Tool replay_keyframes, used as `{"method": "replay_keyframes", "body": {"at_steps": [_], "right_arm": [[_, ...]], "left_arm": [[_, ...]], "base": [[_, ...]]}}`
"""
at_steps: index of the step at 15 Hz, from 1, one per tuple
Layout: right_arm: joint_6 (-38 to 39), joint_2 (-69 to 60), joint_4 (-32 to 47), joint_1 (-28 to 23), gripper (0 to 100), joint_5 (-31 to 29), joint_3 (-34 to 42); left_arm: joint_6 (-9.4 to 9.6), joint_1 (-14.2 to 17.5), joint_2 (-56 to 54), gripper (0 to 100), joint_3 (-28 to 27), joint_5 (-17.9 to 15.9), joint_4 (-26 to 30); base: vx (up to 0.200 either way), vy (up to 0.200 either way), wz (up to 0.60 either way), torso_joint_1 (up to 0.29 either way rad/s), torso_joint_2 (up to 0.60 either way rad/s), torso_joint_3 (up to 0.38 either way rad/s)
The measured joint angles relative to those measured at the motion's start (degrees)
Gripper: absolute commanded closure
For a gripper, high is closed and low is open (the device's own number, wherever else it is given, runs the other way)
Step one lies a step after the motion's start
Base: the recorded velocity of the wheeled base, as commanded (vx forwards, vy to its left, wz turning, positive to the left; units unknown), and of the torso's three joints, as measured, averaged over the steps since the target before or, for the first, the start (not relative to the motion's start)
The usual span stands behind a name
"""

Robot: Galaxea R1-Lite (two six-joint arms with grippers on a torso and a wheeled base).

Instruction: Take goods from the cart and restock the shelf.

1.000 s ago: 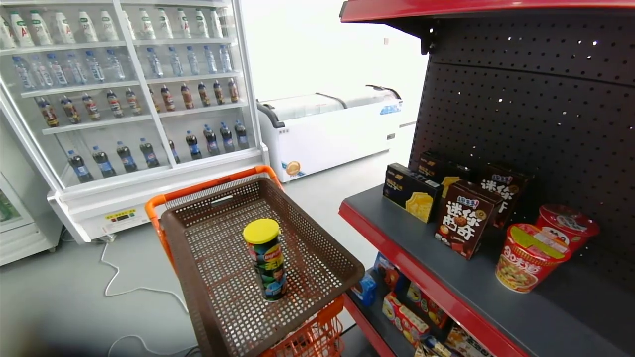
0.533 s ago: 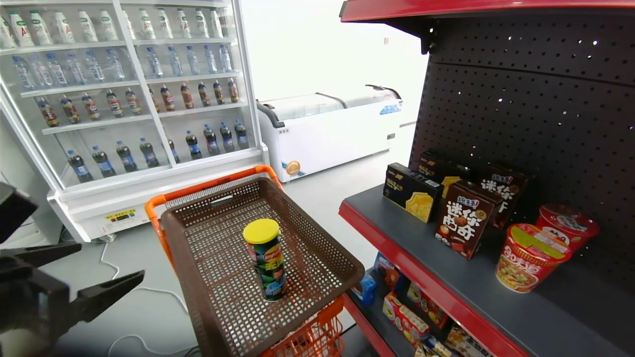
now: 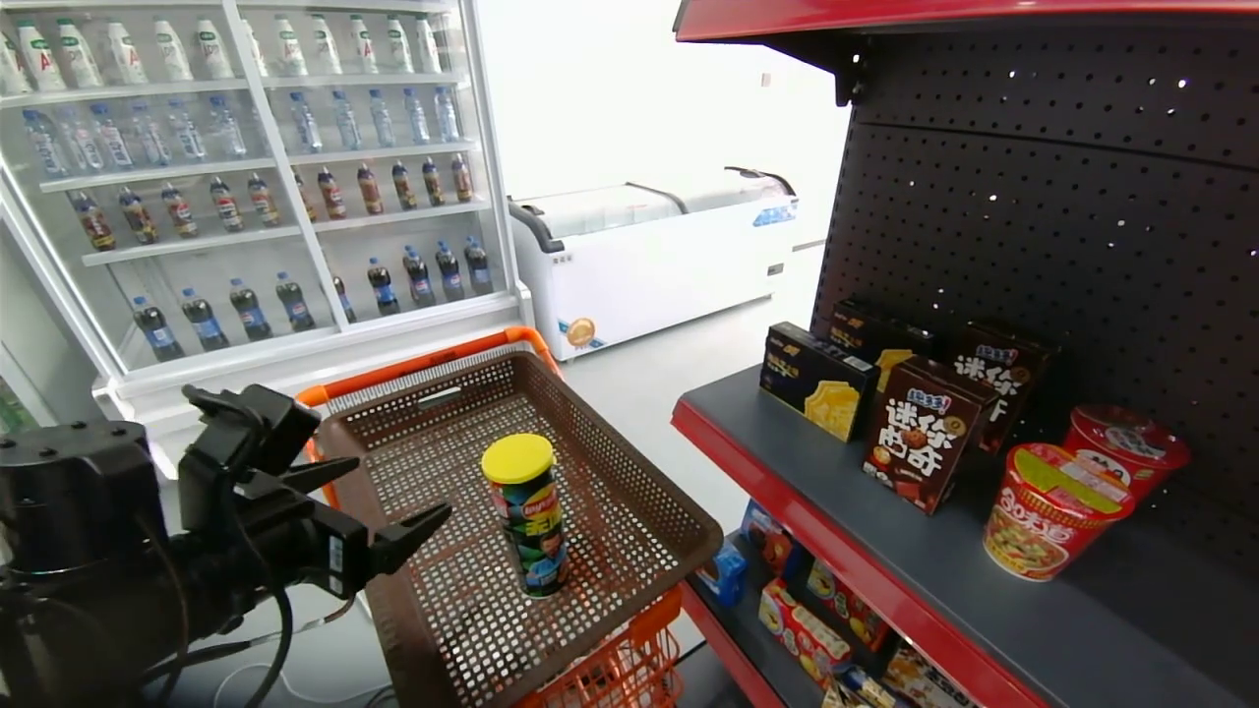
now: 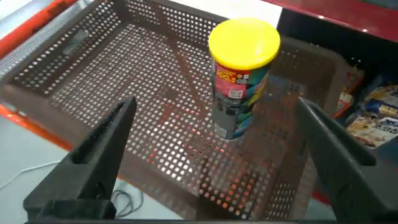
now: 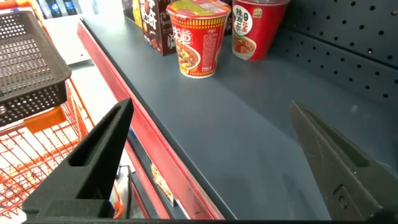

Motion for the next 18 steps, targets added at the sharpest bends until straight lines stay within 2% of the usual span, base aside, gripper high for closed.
{"method": "replay_keyframes", "body": {"at_steps": [2, 4, 9, 13, 15, 18], "right_arm": [[0.0, 0.0, 0.0, 0.0, 0, 0.0, 0.0], [0.0, 0.0, 0.0, 0.0, 0, 0.0, 0.0], [0.0, 0.0, 0.0, 0.0, 0, 0.0, 0.0], [0.0, 0.0, 0.0, 0.0, 0, 0.0, 0.0], [0.0, 0.0, 0.0, 0.0, 0, 0.0, 0.0], [0.0, 0.0, 0.0, 0.0, 0, 0.0, 0.0]], "left_arm": [[-1.26, -2.2, 5.4, 0, 0.2, 0.1, -4.6], [-1.6, -3.4, 9.8, 0, 0.2, 0.1, -7.8], [-1.73, -3.9, 20.9, 0, -2.2, 0.1, -16.1], [-1.76, -4.3, 29.8, 0, -6.3, 0.1, -21.3], [-2.52, -5.4, 34.0, 0, -8.9, 0.1, -23.8], [-2.9, -7.1, 38.9, 0, -14.5, 0.1, -24.0]], "base": [[0.0, 0.0, 0.0, 0.0, 0.0, 0.0], [0.0, 0.0, 0.0, 0.0, 0.0, 0.0], [0.0, 0.0, 0.0, 0.0, 0.0, 0.0], [0.0, 0.0, 0.0, 0.0, 0.0, 0.0], [0.0, 0.0, 0.0, 0.0, 0.0, 0.0], [0.0, 0.0, 0.0, 0.0, 0.0, 0.0]]}}
